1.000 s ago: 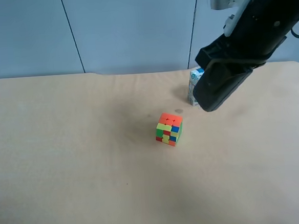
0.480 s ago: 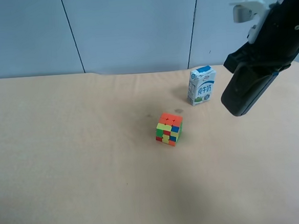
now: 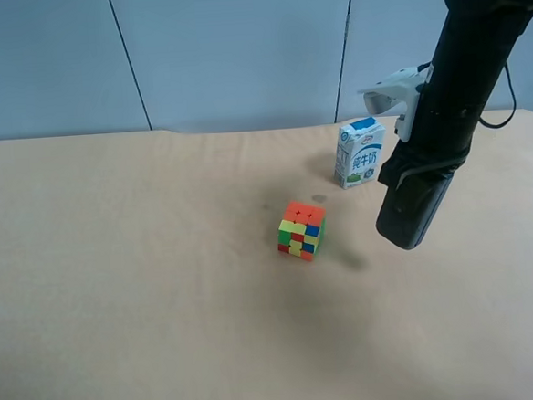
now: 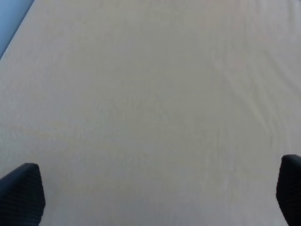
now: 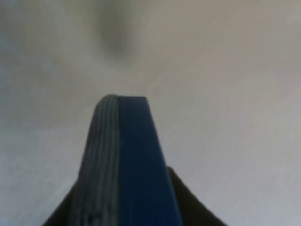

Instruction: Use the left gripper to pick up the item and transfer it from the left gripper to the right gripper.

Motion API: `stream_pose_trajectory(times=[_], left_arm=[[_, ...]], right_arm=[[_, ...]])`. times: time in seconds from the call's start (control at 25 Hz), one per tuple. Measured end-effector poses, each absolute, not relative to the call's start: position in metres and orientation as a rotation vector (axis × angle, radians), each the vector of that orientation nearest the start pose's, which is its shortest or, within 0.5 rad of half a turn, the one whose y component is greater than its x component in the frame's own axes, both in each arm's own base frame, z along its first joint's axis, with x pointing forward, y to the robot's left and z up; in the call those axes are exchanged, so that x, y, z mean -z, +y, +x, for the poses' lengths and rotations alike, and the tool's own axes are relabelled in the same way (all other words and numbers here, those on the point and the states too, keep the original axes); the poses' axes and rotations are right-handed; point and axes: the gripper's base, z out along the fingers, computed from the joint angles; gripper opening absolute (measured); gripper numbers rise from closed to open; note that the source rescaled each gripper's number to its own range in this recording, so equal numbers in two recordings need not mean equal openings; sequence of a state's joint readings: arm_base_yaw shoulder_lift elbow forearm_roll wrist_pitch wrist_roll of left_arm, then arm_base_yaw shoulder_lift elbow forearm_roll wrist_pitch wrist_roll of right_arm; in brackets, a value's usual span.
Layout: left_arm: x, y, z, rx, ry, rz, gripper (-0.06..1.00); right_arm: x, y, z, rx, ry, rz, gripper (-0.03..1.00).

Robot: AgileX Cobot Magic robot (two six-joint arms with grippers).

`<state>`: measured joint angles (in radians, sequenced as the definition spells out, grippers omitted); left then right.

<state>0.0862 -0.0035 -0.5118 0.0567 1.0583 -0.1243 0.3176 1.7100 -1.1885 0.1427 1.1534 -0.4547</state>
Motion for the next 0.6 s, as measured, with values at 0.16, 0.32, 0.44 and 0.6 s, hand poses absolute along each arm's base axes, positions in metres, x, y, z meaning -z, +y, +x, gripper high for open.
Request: stream_pose_trajectory(times=[0.16,0.32,0.44,0.6], left_arm=[[-0.281,0.004,-0.007,-0.044,2.014,-0.216,1.00],[-0.281,0.004,-0.007,-0.044,2.014,-0.216,1.00],[-0.281,0.004,-0.007,-0.044,2.014,-0.216,1.00],[-0.281,0.004,-0.007,-0.044,2.014,-0.216,1.00]], right_arm=[[-0.205,0.110,0.301,-0.191,2.928,-1.182,0.00],[-0.198,0.111,0.303,-0.193,2.941,-1.213,0.00],[-0.196,0.111,0.302,-0.197,2.956,-1.219,0.00],[-0.196,0.110,0.301,-0.201,2.968,-1.219,0.16]])
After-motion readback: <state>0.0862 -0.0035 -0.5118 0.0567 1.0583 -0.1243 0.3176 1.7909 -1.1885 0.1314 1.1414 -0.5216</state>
